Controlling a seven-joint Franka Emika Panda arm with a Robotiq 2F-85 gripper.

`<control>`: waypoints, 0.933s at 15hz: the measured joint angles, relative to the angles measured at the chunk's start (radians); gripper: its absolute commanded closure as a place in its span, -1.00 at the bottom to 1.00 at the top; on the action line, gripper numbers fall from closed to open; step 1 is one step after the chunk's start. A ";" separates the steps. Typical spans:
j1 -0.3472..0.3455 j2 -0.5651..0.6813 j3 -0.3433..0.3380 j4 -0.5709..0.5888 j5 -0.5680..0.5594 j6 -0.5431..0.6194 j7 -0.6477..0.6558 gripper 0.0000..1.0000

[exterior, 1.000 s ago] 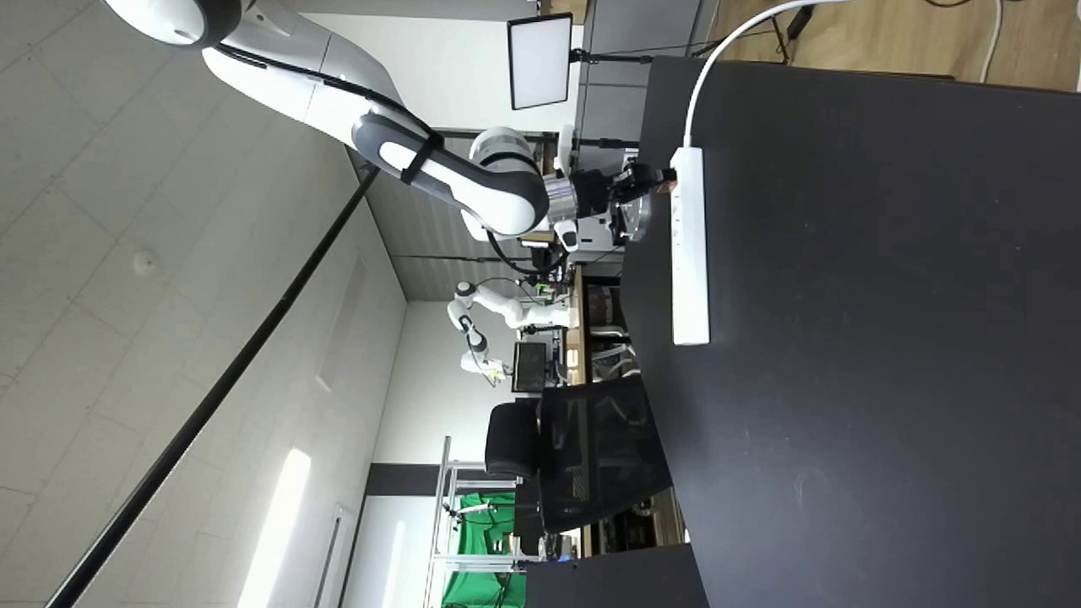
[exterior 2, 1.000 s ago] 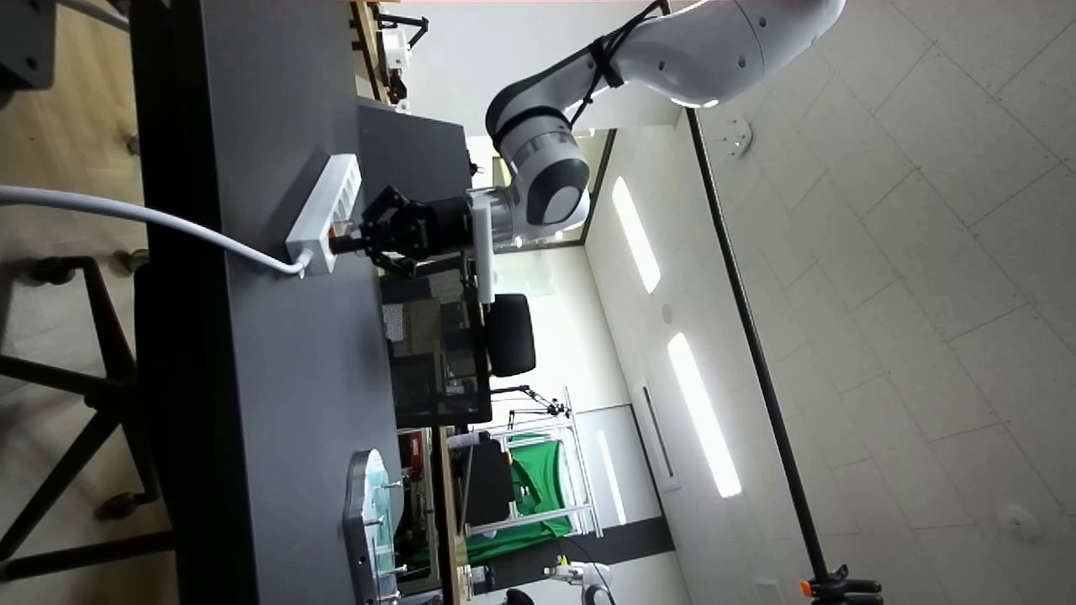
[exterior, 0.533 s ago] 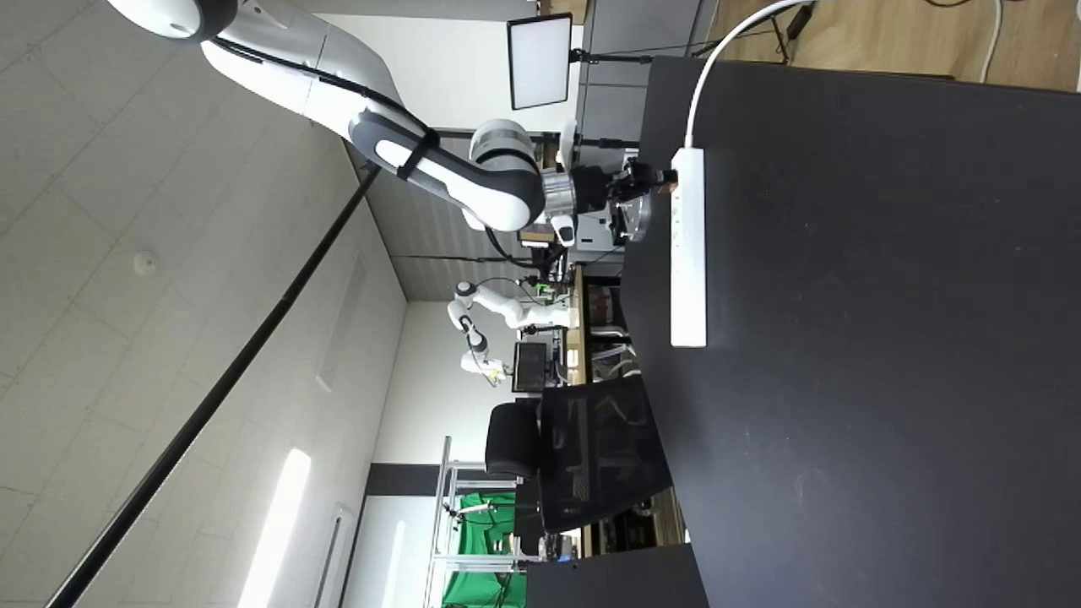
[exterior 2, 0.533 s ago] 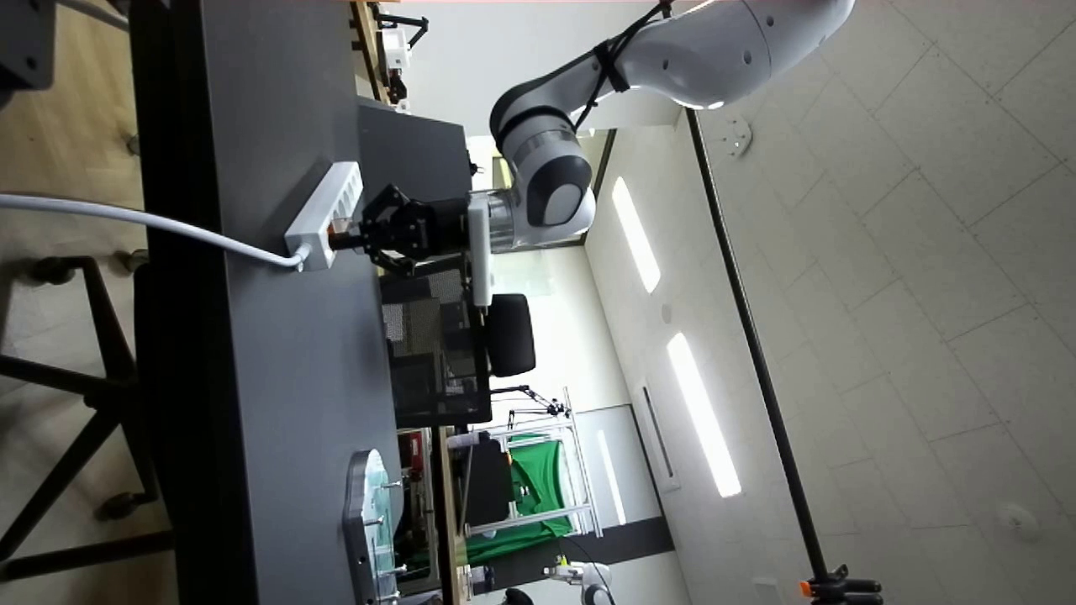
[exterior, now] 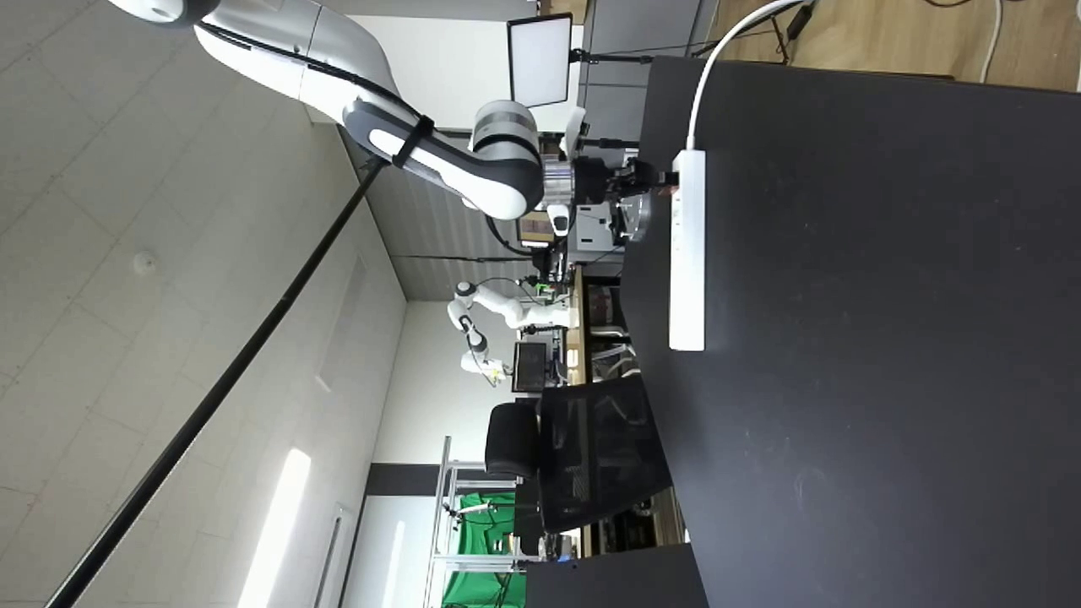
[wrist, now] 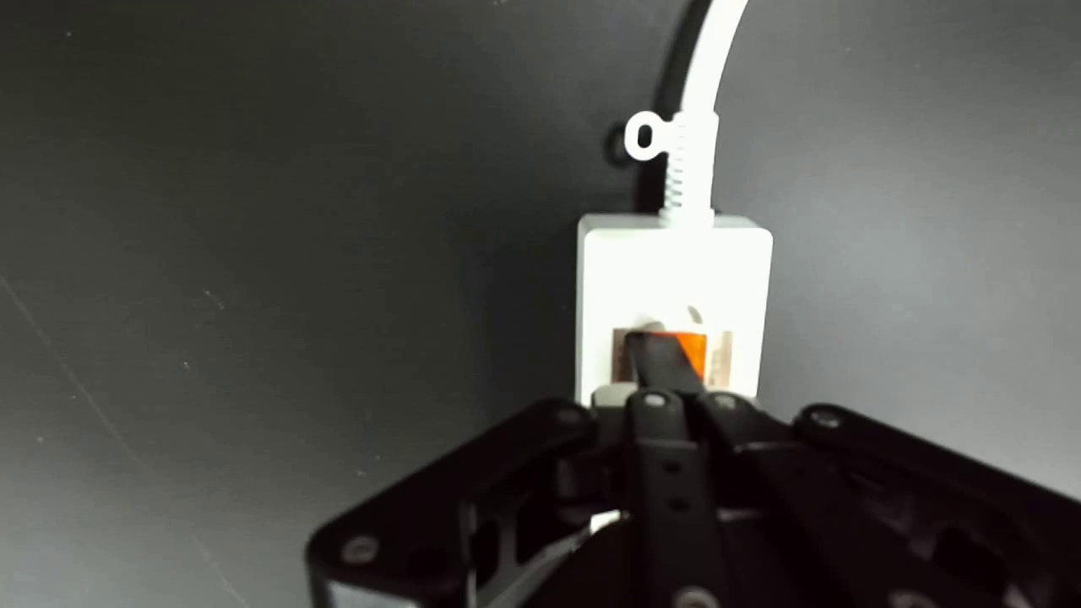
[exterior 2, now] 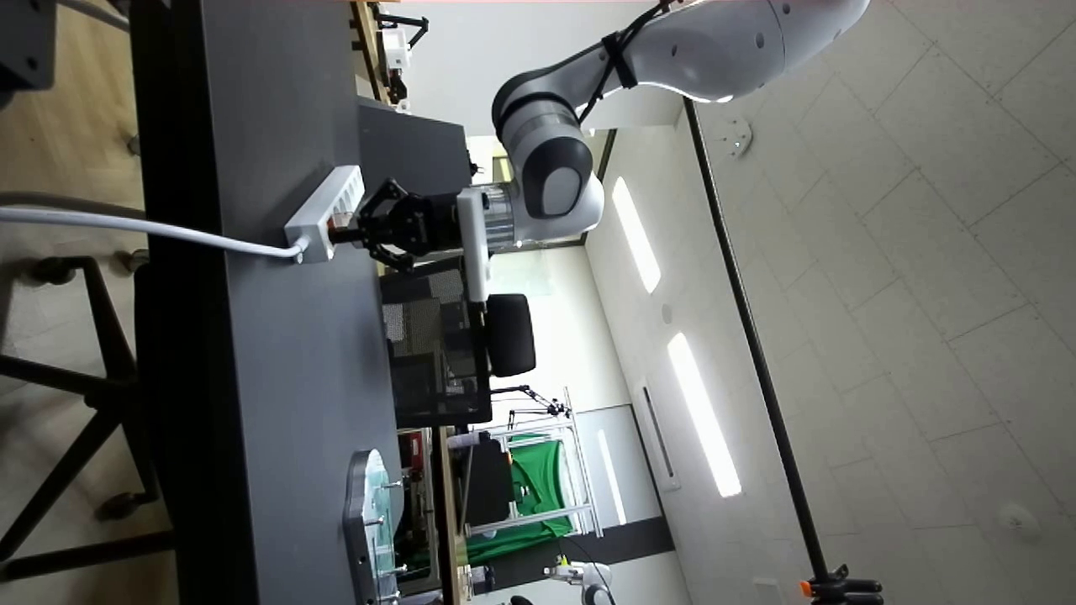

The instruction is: Press the switch on the adapter

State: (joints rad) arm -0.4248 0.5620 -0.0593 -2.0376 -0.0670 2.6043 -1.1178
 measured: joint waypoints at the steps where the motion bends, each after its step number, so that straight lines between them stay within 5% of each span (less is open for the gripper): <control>1: -0.020 0.002 0.017 0.010 0.032 -0.025 -0.027 1.00; 6: -0.087 0.057 0.057 0.140 0.172 -0.247 -0.155 1.00; 14: -0.099 0.174 0.032 0.362 0.260 -0.552 -0.169 1.00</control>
State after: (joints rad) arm -0.5237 0.7359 -0.0273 -1.6753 0.1927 2.0525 -1.2871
